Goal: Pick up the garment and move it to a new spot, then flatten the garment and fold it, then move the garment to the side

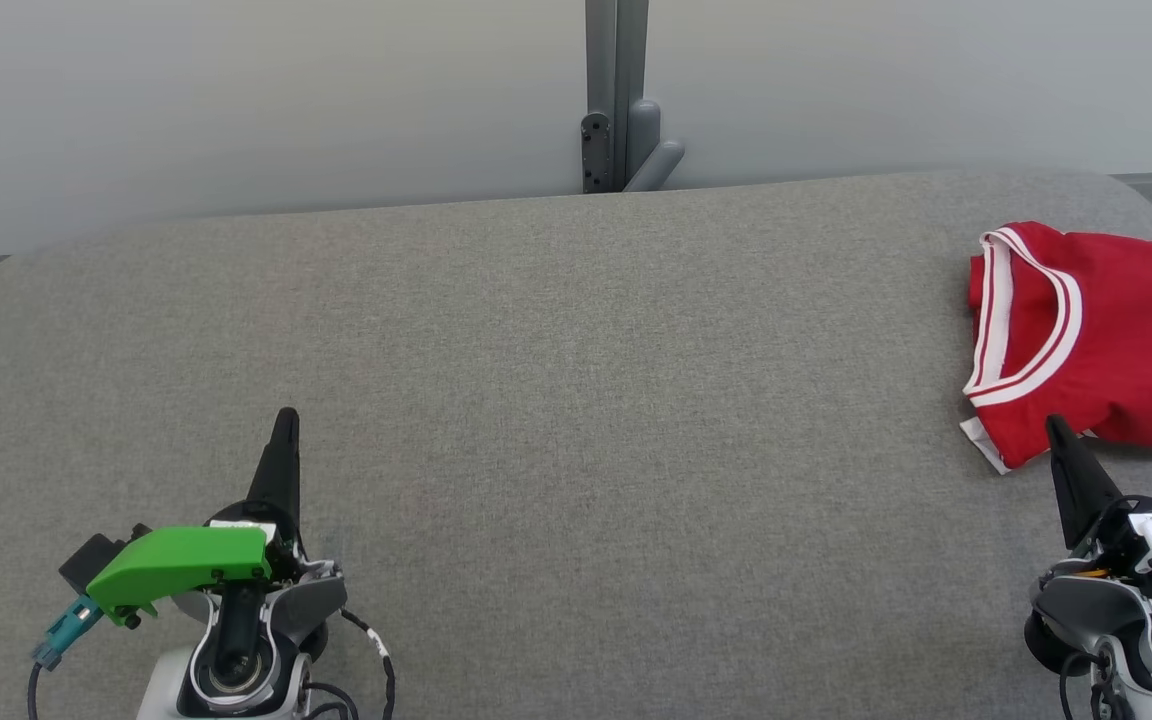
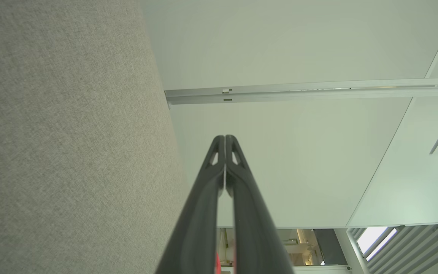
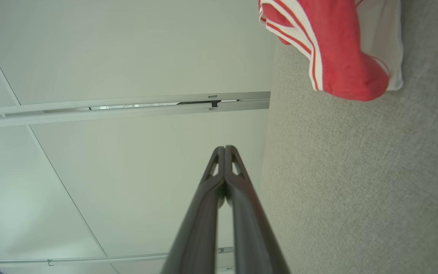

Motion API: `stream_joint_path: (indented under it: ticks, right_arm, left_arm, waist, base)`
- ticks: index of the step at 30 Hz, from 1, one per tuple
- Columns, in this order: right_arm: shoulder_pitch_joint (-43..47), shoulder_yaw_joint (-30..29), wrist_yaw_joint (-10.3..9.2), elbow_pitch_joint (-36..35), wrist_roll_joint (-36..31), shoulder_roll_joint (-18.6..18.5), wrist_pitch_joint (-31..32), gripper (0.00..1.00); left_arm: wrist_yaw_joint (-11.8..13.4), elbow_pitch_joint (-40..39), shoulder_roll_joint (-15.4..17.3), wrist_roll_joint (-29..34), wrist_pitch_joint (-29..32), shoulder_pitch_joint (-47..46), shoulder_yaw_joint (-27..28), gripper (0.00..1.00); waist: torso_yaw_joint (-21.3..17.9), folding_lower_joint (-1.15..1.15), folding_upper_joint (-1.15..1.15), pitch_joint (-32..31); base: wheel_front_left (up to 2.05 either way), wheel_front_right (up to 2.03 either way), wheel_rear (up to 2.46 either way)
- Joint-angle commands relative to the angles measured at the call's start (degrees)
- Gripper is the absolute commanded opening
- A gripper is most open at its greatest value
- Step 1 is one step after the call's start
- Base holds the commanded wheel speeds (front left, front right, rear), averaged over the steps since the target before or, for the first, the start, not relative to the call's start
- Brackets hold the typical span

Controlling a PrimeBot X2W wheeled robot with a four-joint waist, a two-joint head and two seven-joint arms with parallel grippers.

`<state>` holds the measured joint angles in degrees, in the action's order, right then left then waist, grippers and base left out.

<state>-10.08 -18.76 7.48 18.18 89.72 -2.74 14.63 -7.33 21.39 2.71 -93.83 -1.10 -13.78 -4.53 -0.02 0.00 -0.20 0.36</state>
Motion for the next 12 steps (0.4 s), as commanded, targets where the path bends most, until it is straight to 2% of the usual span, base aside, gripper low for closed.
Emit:
stream_joint_path:
  ticks: [1, 12]
  right_arm:
    - [-0.6, -0.1, 0.02, 0.1, 0.2, -0.3, 0.3, 0.0]
    - [-0.6, -0.1, 0.02, 0.1, 0.2, -0.3, 0.3, 0.0]
  left_arm:
    - [-0.3, 0.1, 0.3, -0.7, 0.0, -0.7, 0.0, 0.0]
    - [-0.3, 0.1, 0.3, -0.7, -0.1, -0.7, -0.1, 0.0]
  waist:
    - [0.0, 0.0, 0.2, 0.0]
    - [0.0, 0.0, 0.2, 0.0]
  base:
    - [0.0, 0.0, 0.0]
    - [0.0, 0.0, 0.0]
